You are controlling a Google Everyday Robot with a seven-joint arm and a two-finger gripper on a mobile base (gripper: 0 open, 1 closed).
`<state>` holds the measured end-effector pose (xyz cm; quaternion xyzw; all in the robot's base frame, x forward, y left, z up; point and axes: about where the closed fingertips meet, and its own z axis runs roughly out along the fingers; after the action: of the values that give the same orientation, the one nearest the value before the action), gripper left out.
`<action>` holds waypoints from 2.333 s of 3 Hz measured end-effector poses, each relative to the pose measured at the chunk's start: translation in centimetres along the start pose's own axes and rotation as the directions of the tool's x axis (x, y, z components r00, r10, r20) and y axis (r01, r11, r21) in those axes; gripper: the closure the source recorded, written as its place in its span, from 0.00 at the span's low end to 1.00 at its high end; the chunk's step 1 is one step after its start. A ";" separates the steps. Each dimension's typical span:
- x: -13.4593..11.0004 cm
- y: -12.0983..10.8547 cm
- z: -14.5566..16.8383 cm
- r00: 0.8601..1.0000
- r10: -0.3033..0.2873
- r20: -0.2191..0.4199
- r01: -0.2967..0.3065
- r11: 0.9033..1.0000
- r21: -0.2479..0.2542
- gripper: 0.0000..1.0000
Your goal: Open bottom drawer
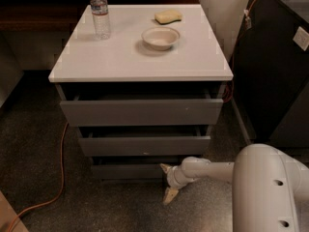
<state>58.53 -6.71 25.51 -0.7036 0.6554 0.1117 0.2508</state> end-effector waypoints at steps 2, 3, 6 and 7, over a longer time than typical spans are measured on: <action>2.9 -3.4 4.3 1.000 -0.002 -0.018 0.004 0.998 0.061 0.00; 3.9 -5.5 5.8 1.000 -0.004 0.004 0.004 0.994 0.109 0.00; 5.4 -8.7 8.3 0.999 0.050 0.013 -0.051 0.991 0.120 0.13; 5.4 -8.8 8.3 0.997 0.075 0.017 -0.076 0.991 0.112 0.44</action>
Offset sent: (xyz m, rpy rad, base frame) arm 0.0713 -0.0083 -0.0558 -0.0035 -0.1056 -0.0514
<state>69.17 -7.14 17.69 -0.6625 0.6851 0.0884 0.2898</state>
